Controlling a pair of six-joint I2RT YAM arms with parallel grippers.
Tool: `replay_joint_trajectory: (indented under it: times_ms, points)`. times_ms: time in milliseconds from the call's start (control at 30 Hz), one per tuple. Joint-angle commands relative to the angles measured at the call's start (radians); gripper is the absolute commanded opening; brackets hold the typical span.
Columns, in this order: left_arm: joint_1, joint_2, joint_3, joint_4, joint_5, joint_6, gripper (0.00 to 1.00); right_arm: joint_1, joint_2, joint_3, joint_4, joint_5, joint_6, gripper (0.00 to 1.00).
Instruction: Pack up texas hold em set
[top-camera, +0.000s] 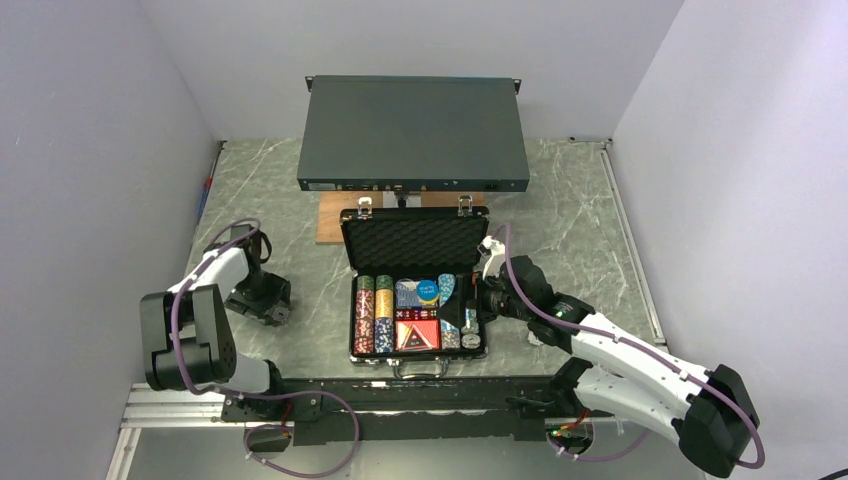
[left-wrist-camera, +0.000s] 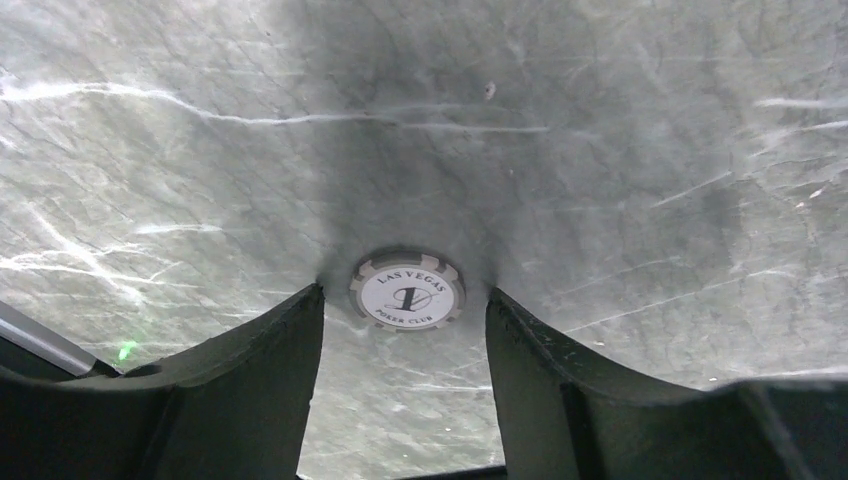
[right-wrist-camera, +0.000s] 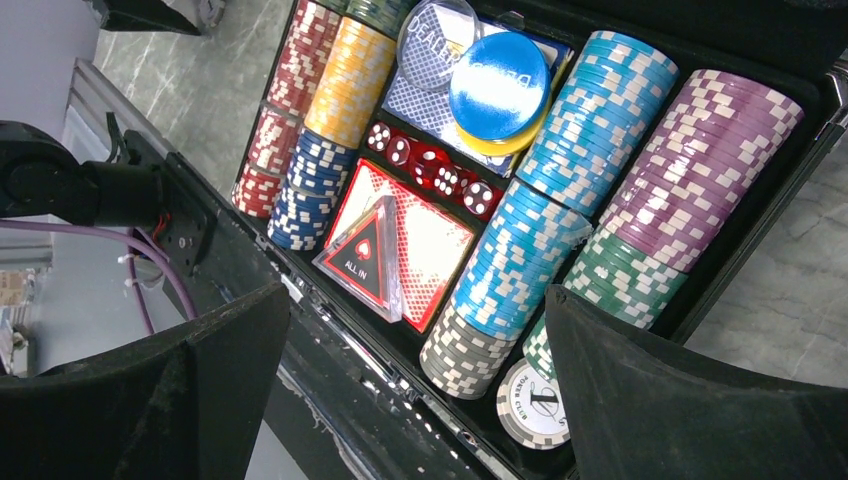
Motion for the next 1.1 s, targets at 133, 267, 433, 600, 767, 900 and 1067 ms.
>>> replay_joint_trajectory:
  times_ms: [133, 267, 433, 600, 767, 900, 1067]
  points:
    - [-0.034, 0.099, 0.003, -0.023, -0.036, -0.098, 0.58, -0.004, -0.008, -0.002, 0.041, -0.007, 0.011, 1.00]
    - [-0.033, 0.087, -0.020, -0.007, -0.051, -0.102, 0.50, -0.004, -0.025, -0.003, 0.024, 0.005, 0.007, 0.99]
    - [-0.034, 0.065, -0.039, 0.008, -0.054, -0.102, 0.40, -0.006, -0.025, -0.011, 0.034, 0.002, 0.014, 1.00]
    - [-0.034, 0.011, -0.042, -0.019, -0.061, -0.091, 0.32, -0.005, -0.016, -0.008, 0.043, -0.004, 0.019, 1.00]
    - [-0.045, -0.092, -0.040, -0.059, -0.047, -0.079, 0.31, -0.005, -0.002, -0.010, 0.066, -0.013, 0.034, 1.00]
    - [-0.075, -0.181, -0.034, -0.086, 0.022, -0.086, 0.32, -0.005, 0.009, -0.017, 0.092, -0.019, 0.048, 0.99]
    - [-0.162, -0.293, -0.012, -0.113, 0.121, -0.137, 0.31, -0.004, 0.034, -0.026, 0.148, -0.033, 0.065, 1.00]
